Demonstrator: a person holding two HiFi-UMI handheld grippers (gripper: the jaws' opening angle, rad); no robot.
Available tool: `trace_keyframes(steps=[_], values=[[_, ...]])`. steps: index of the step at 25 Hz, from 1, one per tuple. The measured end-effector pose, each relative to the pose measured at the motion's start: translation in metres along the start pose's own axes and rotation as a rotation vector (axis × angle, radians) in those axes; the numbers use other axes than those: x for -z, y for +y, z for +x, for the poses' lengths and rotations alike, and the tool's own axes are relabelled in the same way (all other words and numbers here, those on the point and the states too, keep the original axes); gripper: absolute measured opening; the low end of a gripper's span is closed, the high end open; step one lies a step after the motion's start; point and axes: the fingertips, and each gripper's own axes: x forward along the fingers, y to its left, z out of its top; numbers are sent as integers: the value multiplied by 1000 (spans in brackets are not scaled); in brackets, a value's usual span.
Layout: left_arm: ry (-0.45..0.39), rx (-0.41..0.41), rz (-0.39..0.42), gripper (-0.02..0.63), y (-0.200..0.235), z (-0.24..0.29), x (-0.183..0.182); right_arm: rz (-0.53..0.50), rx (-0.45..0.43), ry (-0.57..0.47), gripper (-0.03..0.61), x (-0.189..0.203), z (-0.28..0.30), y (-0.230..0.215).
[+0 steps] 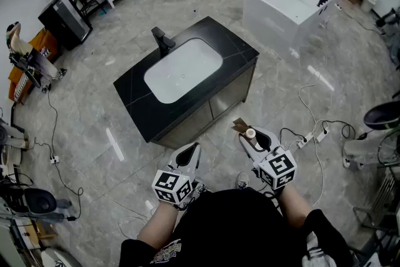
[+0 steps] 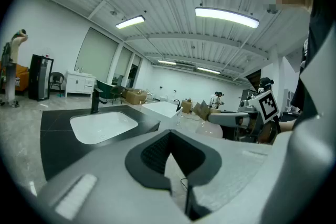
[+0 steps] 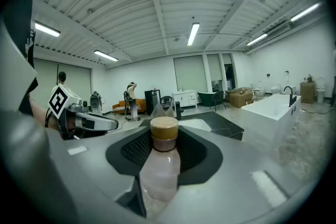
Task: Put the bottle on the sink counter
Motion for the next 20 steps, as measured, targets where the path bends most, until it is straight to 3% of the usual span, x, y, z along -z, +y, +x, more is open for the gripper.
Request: trace_keyframes(steps=[20], values=[[2, -9, -4, 0, -7, 5, 2, 12, -3, -23, 164, -3, -3, -11]])
